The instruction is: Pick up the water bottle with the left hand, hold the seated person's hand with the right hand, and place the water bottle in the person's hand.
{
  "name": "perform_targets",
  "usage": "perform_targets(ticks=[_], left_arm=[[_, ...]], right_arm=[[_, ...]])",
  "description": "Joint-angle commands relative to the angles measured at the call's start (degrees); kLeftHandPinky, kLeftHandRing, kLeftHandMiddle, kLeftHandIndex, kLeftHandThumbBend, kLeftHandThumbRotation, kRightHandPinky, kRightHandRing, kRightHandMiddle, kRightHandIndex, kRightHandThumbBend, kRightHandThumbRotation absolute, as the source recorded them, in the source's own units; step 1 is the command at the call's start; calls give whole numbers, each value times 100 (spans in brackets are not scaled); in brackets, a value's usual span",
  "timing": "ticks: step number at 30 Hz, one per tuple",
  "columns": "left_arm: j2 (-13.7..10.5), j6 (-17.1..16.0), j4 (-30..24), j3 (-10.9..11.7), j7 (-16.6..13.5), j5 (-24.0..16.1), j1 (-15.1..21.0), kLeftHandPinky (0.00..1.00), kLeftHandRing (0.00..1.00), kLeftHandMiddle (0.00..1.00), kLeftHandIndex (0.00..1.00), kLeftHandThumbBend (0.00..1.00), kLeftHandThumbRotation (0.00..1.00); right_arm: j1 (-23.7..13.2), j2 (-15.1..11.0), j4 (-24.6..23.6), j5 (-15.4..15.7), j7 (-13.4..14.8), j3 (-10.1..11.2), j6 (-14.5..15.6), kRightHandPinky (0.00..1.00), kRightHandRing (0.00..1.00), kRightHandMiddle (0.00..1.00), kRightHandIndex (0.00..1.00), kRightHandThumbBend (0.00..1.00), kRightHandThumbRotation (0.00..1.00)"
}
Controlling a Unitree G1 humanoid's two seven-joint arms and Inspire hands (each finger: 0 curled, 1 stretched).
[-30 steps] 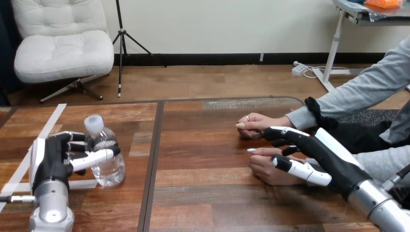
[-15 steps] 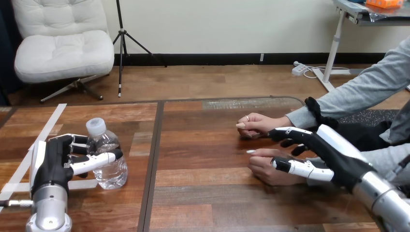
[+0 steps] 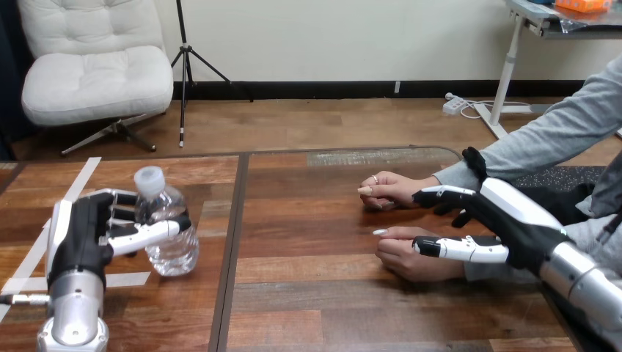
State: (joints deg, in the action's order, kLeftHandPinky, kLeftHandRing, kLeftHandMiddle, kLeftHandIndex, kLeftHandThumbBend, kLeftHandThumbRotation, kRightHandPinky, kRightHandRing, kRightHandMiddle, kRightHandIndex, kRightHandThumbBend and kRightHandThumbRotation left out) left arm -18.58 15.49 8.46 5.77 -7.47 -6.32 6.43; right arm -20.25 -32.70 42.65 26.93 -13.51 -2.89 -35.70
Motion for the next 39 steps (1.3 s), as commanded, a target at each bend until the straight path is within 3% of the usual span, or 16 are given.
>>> perform_targets(ticks=[1,15,26,39], left_arm=[[-35,-68,-954,190,30,39,443,32,36,42,45,75,0],[5,-22,-1077,216,80,50,366,31,36,42,45,74,0],[24,-40,-1129,254,141,41,338,31,36,41,45,74,0],[66,-131,-1191,317,195,49,305,31,36,41,44,73,0]], right_arm=[[-1153,-394,502,200,342,-189,-347,70,81,83,83,98,83],[-1583,-524,1143,353,367,-444,-376,73,82,84,83,100,72],[-1940,-618,1542,552,419,-699,-187,73,83,85,84,100,61],[-2323,-683,2013,845,541,-1029,-62,74,84,86,85,100,58]])
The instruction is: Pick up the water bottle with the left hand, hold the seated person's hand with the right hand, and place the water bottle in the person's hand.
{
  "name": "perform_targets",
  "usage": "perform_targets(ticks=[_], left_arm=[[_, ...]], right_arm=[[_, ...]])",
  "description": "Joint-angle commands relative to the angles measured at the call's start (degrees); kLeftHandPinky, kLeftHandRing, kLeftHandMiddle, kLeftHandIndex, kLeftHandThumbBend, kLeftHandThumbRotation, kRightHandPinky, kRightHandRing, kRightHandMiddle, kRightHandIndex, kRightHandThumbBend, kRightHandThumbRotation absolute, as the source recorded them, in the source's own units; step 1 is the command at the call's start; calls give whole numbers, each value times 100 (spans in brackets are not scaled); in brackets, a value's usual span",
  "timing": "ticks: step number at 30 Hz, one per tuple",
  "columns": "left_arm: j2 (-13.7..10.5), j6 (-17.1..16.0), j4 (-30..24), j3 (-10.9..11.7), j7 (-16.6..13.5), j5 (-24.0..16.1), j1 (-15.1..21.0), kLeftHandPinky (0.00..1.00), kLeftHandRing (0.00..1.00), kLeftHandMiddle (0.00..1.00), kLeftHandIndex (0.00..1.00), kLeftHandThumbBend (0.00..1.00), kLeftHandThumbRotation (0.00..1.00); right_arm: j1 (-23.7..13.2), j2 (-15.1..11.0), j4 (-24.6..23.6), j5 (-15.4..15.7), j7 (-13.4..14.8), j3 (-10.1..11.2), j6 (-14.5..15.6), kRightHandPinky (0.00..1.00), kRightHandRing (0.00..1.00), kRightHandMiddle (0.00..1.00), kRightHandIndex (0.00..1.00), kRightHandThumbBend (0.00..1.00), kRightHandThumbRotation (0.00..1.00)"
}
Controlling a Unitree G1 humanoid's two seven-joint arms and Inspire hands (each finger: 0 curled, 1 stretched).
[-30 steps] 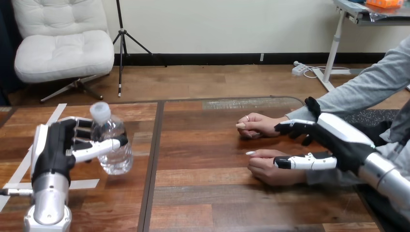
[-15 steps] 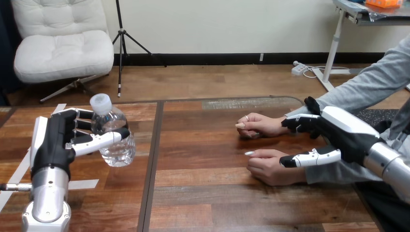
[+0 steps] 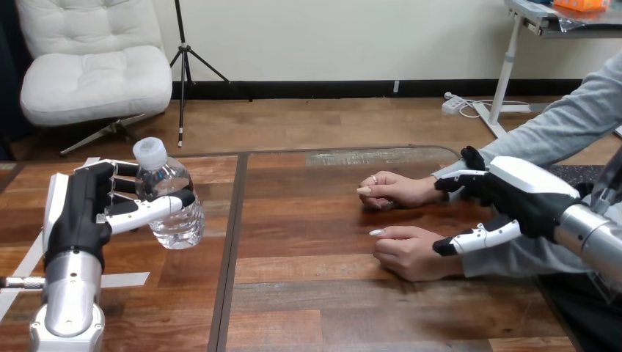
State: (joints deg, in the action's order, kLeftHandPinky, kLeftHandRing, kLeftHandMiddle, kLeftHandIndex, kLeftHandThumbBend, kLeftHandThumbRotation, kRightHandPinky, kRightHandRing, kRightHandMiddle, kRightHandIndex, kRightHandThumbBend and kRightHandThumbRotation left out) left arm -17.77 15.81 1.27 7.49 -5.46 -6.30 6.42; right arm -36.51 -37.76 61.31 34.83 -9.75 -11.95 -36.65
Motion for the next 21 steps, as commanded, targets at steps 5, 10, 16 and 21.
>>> perform_targets(ticks=[5,10,16,21], left_arm=[[-5,-238,-461,182,31,63,298,30,36,41,44,73,0],[9,-239,-503,203,40,64,282,30,35,41,44,73,0],[17,-172,-597,221,57,55,259,30,35,40,43,73,0],[17,-148,-633,235,57,29,250,30,35,40,43,74,0]], right_arm=[[-784,-193,227,96,138,-241,94,74,84,86,85,100,56],[-843,-203,265,93,10,-299,131,73,84,85,85,100,55],[-892,-211,261,26,-280,-337,267,74,85,86,86,100,52],[-904,-232,229,26,-419,-390,346,74,85,87,86,100,48]])
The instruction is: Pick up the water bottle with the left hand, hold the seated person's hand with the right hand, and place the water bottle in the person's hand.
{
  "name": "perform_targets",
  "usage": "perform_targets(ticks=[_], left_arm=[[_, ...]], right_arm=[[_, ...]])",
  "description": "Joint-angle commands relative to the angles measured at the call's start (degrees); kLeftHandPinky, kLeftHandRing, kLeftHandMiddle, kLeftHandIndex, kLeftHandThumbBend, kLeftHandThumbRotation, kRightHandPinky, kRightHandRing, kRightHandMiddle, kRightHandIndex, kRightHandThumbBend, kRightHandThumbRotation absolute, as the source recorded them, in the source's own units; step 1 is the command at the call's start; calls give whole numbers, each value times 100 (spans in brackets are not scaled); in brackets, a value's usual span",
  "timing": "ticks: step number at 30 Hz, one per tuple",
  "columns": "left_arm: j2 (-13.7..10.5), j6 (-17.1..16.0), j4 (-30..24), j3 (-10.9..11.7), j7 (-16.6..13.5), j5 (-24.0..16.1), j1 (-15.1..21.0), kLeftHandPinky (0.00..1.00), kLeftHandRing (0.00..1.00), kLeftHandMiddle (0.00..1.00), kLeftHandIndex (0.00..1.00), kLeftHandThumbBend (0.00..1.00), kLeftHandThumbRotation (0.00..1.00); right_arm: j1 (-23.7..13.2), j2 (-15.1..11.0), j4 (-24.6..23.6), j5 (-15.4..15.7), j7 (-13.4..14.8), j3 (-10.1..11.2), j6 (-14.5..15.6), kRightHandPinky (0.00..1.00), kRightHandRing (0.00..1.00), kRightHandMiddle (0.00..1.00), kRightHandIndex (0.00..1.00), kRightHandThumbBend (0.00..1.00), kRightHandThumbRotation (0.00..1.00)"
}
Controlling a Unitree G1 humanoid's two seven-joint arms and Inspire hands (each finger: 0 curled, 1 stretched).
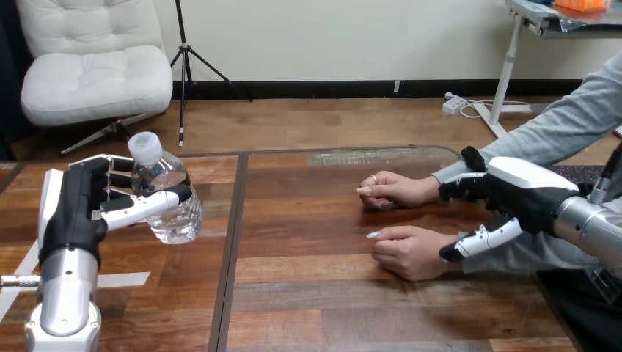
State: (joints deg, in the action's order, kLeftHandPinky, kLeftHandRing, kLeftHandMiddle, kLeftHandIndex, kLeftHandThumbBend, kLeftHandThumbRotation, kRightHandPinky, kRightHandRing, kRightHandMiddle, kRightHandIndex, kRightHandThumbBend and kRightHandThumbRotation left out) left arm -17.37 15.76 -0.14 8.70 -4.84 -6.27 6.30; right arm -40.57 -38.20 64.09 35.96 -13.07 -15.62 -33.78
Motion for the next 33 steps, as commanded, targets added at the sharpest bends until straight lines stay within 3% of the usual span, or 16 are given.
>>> perform_targets(ticks=[1,24,33], left_arm=[[-21,-137,-496,124,-5,33,261,30,35,40,43,74,0],[-44,-328,-449,269,72,58,245,30,35,40,43,73,0],[-52,-324,-534,302,97,59,213,31,35,40,43,72,0]], right_arm=[[-495,-187,-47,-97,-114,-27,67,75,85,87,86,100,48],[-395,-149,13,-78,-259,-119,166,73,83,86,84,100,35],[-385,-124,24,-15,-266,-274,305,71,82,85,84,100,33]])
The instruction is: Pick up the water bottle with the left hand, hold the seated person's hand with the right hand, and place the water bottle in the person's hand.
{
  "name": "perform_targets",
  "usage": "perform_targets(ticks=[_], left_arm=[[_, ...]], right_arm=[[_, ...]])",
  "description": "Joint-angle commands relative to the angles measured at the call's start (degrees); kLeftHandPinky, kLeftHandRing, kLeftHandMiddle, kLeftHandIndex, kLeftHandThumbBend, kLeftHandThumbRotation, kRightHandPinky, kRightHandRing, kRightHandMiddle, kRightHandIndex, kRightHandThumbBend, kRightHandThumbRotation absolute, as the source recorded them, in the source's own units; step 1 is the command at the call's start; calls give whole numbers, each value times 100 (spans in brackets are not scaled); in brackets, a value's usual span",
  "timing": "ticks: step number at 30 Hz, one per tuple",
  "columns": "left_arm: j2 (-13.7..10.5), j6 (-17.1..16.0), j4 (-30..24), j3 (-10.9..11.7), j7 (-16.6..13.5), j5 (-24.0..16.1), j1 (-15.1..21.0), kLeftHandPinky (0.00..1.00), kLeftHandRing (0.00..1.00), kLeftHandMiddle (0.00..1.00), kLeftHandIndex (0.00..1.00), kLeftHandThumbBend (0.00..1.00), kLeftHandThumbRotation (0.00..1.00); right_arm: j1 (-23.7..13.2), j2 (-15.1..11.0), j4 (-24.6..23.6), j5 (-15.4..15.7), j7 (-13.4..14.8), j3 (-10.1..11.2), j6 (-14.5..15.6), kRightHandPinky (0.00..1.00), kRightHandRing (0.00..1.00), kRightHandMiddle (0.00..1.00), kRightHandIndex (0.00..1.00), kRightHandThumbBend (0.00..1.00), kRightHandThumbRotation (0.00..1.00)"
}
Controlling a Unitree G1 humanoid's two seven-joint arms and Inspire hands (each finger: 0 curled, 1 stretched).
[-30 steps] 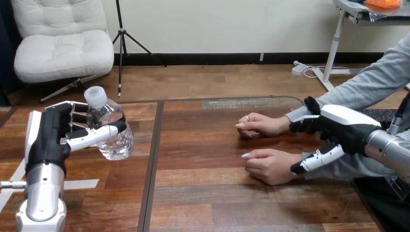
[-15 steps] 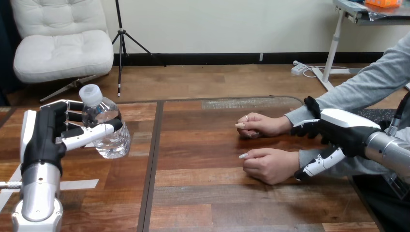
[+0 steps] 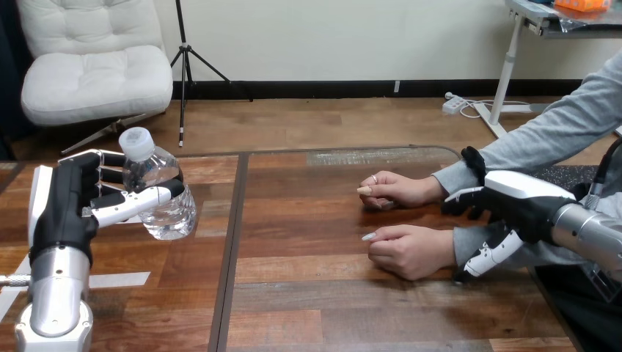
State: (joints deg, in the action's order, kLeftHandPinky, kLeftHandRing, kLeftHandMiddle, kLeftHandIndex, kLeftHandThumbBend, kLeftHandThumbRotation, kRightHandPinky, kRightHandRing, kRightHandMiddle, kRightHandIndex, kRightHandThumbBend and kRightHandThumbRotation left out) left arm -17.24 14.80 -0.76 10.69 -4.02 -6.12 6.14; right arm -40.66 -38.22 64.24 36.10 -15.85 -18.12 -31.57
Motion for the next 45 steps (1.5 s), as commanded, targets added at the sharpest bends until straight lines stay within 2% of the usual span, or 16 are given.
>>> perform_targets(ticks=[1,6,9,21,31,45], left_arm=[[-69,-279,-469,110,23,51,223,31,35,40,43,72,0],[-76,-393,-472,130,59,77,206,31,35,40,44,71,0],[-80,-316,-516,133,69,53,203,32,35,40,43,71,0],[-85,-474,-560,168,153,73,156,32,36,40,43,70,0],[-53,-321,-660,184,164,47,149,32,36,41,43,71,0],[-43,-365,-695,207,182,74,122,32,36,41,43,71,0]], right_arm=[[-370,-116,15,-30,19,-38,95,70,82,85,84,100,33],[-356,-96,43,-39,31,-79,129,69,81,85,83,100,30],[-354,-79,87,-12,71,-116,159,68,81,85,83,100,30],[-335,-24,188,83,378,-291,228,65,79,83,82,100,28],[-358,18,258,226,695,-453,169,61,75,80,79,100,26],[-433,70,338,458,980,-696,242,59,72,77,76,100,23]])
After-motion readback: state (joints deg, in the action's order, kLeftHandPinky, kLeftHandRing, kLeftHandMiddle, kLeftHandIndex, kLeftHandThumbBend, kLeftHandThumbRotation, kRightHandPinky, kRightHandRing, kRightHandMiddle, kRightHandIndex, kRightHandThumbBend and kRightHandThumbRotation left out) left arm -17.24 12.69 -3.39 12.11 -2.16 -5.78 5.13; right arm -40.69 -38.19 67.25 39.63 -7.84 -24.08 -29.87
